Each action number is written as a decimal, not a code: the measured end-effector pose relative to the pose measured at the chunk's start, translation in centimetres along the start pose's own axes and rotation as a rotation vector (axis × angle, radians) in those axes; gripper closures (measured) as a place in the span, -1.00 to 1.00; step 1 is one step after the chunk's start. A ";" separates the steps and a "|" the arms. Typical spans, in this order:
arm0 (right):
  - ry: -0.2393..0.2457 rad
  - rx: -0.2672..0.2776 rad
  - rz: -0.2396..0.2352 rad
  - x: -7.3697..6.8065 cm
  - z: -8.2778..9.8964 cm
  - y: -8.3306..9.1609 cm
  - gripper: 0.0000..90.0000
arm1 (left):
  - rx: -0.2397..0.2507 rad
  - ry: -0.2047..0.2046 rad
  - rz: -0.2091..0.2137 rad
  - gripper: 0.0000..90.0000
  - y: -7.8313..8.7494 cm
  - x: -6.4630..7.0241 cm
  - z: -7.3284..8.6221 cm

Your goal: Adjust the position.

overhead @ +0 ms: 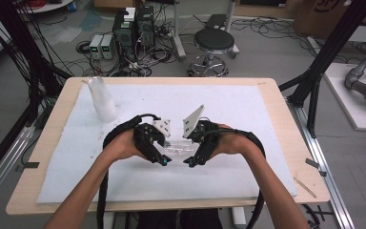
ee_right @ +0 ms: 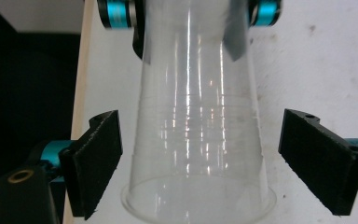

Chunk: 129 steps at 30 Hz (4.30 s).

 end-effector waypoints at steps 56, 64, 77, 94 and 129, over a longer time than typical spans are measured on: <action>-0.137 0.736 0.083 -0.4 2.6 2.1 -0.68 | 0.771 0.047 -0.026 -0.07 1.0 0.8 4.2; -0.139 0.741 0.048 -0.6 1.9 1.5 -0.66 | 0.760 0.041 -0.010 -0.07 0.4 1.0 3.7; -0.144 0.765 0.020 -0.6 1.8 1.5 -0.40 | 0.747 0.028 0.008 -0.07 0.1 1.1 3.6; -0.148 0.773 -0.011 -0.5 1.7 1.4 -0.22 | 0.750 0.027 0.002 -0.07 0.2 1.0 3.7; -0.230 0.520 0.164 0.8 3.1 2.2 -0.19 | 0.625 0.168 -0.347 -0.96 2.0 1.4 8.5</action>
Point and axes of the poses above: each handheld gripper's, and its own axes: y roughly backward along the jaws, z roughly out of its underside, x roughly to its right, the point moved 3 cm from there along -y, roughly forward along the jaws, and after that the axes turned 11 degrees about x, right-handed, at the moved point
